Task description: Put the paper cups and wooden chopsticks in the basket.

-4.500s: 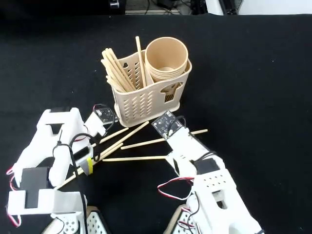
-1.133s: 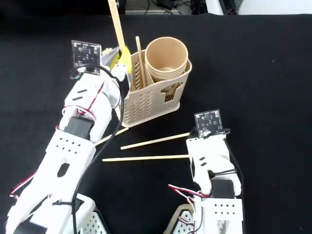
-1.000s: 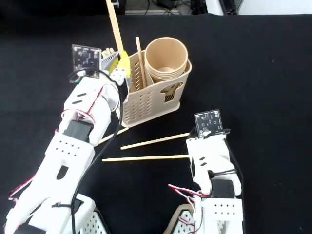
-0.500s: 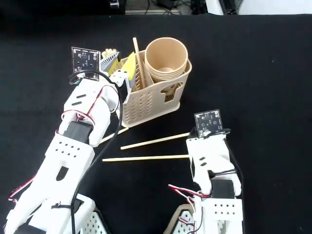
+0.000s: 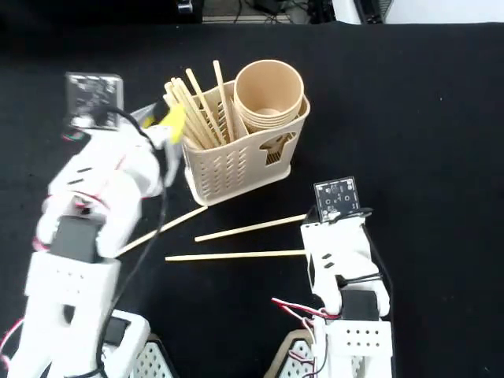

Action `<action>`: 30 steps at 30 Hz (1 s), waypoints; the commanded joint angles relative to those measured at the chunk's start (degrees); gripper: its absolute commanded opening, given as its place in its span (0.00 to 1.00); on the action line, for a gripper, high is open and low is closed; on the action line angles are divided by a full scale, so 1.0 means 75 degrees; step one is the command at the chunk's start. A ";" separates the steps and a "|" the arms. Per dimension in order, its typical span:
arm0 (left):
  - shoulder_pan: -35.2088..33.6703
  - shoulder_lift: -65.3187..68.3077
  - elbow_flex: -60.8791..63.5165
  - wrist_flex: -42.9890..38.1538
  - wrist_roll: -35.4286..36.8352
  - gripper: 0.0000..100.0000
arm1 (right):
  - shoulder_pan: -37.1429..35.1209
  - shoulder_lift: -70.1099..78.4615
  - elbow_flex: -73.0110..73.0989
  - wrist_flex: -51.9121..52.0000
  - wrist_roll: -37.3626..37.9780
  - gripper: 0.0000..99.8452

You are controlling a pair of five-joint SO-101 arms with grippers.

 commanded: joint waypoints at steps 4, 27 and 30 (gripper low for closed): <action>-0.2210 0.1078 -0.1846 0.4079 -0.2579 0.15 | 0.0023 -0.0076 -0.0018 0.0023 -0.0047 0.01; -0.2678 0.6142 0.2057 0.0363 -0.5345 0.15 | 0.0023 -0.0064 -0.0018 0.0023 -0.0047 0.01; -0.2174 0.5650 0.2362 0.0410 -0.5345 0.15 | 0.0023 -0.0064 -0.0018 0.0023 -0.0047 0.01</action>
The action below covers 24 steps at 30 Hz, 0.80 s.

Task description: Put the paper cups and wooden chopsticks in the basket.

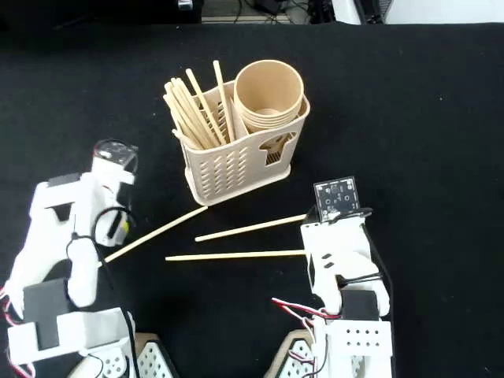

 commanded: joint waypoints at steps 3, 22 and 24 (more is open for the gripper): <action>0.1284 -0.1008 0.0674 0.0375 -0.0047 0.15 | 0.0023 -0.0064 -0.0018 0.0023 -0.0047 0.01; 0.3897 -0.2321 0.0990 0.1278 0.0000 0.15 | 0.0023 -0.0064 -0.0018 0.0023 -0.0047 0.01; 0.3874 -0.2321 0.0686 0.1453 0.0012 0.15 | 0.0023 -0.0064 -0.0018 0.0023 -0.0047 0.01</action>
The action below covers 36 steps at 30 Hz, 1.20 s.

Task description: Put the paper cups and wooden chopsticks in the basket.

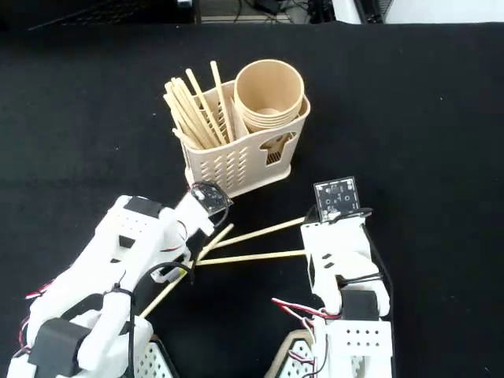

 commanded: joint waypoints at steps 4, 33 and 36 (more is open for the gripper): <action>0.0135 -0.0211 -0.1295 0.0973 0.0410 0.15 | 0.0023 -0.0064 -0.0018 0.0023 -0.0047 0.01; 0.0862 0.0762 -0.0193 -0.1606 0.0586 0.27 | 0.0023 -0.0076 -0.0018 0.0023 -0.0012 0.01; 0.0873 0.1348 -0.0662 -0.1172 0.0586 0.27 | 0.0023 -0.0076 -0.0018 0.0023 0.0000 0.01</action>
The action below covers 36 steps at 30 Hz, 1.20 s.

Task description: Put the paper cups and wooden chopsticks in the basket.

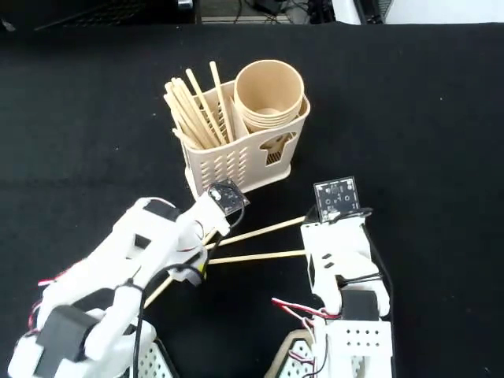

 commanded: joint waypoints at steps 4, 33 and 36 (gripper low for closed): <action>0.0100 0.0656 -0.0744 0.0445 0.0059 0.25 | 0.0023 -0.0076 -0.0018 0.0023 0.0000 0.01; 0.1166 -0.1149 -0.0463 0.1360 0.0445 0.07 | 0.0023 -0.0076 -0.0018 0.0012 0.0012 0.01; 0.1143 -0.1149 -0.0205 0.1160 0.0457 0.07 | 0.0023 -0.0076 -0.0018 0.0023 0.0012 0.01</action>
